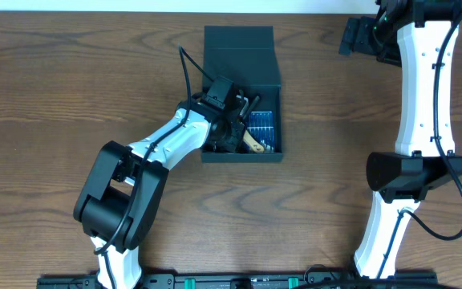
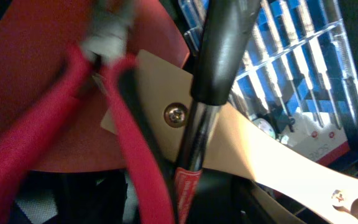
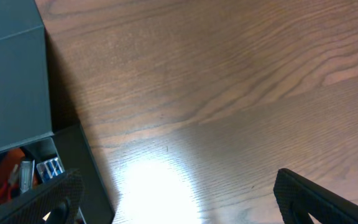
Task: Pack container
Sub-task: 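Lower the pliers into the box and open the left gripper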
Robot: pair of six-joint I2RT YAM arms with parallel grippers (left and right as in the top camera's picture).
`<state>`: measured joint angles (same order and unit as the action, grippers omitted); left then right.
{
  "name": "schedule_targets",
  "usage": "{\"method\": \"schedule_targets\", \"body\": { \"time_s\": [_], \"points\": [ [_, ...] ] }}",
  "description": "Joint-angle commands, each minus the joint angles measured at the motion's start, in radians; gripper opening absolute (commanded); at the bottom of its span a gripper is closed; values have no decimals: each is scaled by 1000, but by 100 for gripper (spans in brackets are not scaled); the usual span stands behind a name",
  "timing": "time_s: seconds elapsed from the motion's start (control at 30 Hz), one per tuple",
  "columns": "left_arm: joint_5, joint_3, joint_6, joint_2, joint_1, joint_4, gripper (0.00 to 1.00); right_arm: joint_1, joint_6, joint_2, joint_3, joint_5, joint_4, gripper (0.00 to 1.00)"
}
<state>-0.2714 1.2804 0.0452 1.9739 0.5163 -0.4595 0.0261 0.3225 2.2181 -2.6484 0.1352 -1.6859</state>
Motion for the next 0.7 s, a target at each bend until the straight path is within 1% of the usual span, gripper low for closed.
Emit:
{"method": "schedule_targets", "body": {
  "time_s": [0.0,0.1,0.2,0.37,0.57,0.67],
  "points": [
    [-9,15,-12,3,1,-5,55,0,10,-4,-14,11,-1,99],
    [-9,54,-12,-9,1,-16,56,1,10,-4,-14,11,-1,99],
    [-8,126,-18,-23,1,-58,56,0,10,-4,-14,11,-1,99],
    [-5,285,-47,-28,1,-174,56,0,10,-4,-14,11,-1,99],
    [-2,439,-48,-31,-9,-285,56,1,10,-4,-14,11,-1,99],
    [66,487,-8,-39,-41,-327,56,1,10,-4,-14,11,-1,99]
  ]
}}
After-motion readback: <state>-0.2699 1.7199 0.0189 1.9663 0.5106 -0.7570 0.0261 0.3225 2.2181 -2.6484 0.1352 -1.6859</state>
